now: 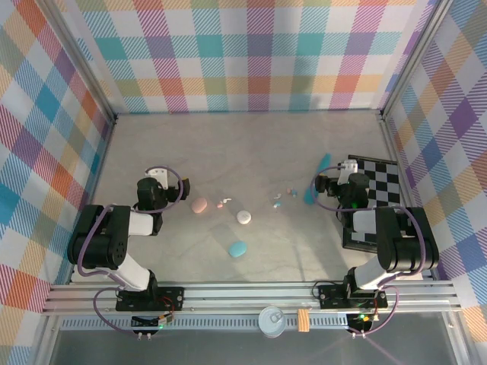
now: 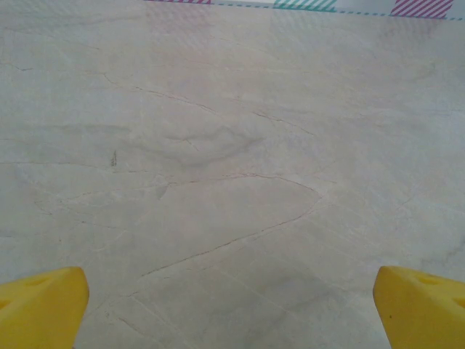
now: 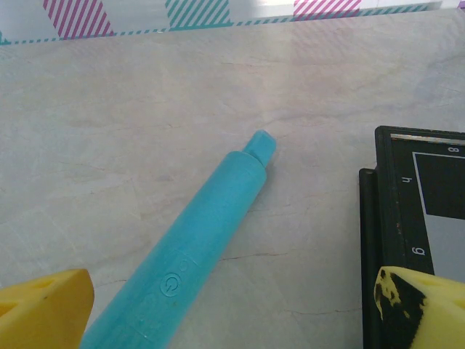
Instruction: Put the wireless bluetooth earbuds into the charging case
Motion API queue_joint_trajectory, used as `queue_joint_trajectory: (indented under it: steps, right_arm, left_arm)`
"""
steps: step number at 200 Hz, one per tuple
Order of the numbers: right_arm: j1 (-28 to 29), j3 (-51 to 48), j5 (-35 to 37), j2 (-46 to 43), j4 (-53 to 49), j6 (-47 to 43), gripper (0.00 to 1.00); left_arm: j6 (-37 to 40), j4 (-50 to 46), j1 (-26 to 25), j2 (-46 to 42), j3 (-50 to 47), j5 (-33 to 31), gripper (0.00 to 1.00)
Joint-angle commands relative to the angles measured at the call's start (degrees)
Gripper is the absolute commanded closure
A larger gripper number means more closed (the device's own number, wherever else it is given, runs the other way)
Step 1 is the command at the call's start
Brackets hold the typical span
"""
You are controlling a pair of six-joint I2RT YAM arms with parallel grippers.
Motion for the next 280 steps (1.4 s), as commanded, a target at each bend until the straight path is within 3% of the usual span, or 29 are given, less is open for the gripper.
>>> queue_joint_trajectory:
  steps: [1,191,212,250,280]
  right_arm:
    - [0.3,1.0,-1.1,0.5,0.3,-0.5,0.01]
    - [0.2,1.1,0.3,-1.8,-1.8,-0.1,0.01]
    - [0.2,2.5,0.3,-6.4,-8.3,-0.1,0.01]
    - [2.0,5.4,-1.5,-17.1,-22.1,-0.9,0.01]
    - [6.3,9.3,-5.1,-23.8,-32.7,-2.0,0.01]
  left_arm:
    - [-0.7,-0.3,-0.3,-0.1,1.1,-0.1,0.0]
    - [-0.1,0.1,-0.3,-2.4,0.0,1.1,0.0]
    - [0.7,-5.7,-1.1,-8.2,0.4,0.7,0.0]
    - [2.5,-21.0,-8.1,-20.2,5.7,-11.4,0.0]
    - [-0.8,-34.1,-13.4,-25.9,11.9,-9.8,0.0]
